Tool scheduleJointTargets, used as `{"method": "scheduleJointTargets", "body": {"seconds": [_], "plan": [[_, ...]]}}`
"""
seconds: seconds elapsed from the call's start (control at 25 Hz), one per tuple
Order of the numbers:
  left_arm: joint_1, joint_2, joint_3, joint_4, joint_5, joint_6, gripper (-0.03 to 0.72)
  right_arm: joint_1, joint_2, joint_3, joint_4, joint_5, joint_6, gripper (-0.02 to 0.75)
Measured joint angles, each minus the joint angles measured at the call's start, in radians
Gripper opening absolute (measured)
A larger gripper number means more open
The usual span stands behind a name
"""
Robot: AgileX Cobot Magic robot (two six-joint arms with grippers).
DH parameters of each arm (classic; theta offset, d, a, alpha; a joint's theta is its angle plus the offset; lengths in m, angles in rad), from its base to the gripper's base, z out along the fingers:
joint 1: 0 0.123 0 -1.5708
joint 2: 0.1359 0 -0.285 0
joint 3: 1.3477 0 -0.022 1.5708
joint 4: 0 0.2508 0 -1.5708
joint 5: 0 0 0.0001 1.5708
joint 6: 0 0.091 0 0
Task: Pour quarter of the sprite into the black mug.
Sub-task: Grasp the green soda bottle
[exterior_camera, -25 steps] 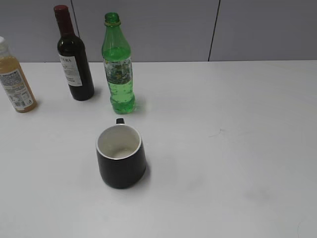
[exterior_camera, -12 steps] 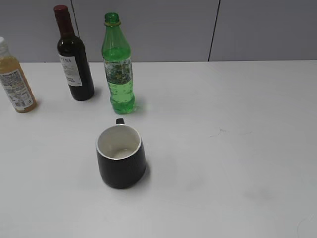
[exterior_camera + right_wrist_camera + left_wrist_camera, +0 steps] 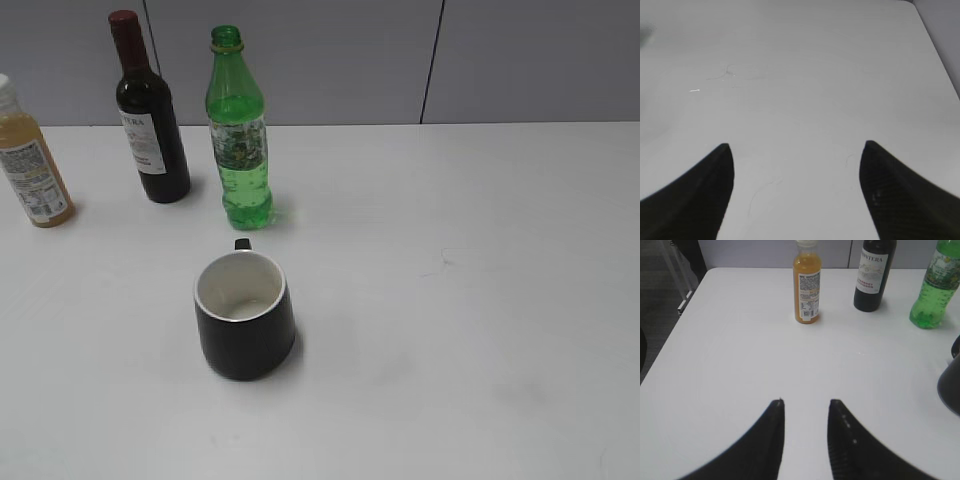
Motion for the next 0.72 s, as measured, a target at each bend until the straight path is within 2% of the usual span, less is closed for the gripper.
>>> {"method": "scheduleJointTargets", "body": {"seconds": [0.72], "plan": [[0.000, 0.000, 0.000, 0.000, 0.000, 0.000, 0.237, 0.000, 0.000, 0.000, 0.000, 0.000, 0.000, 0.592]]}}
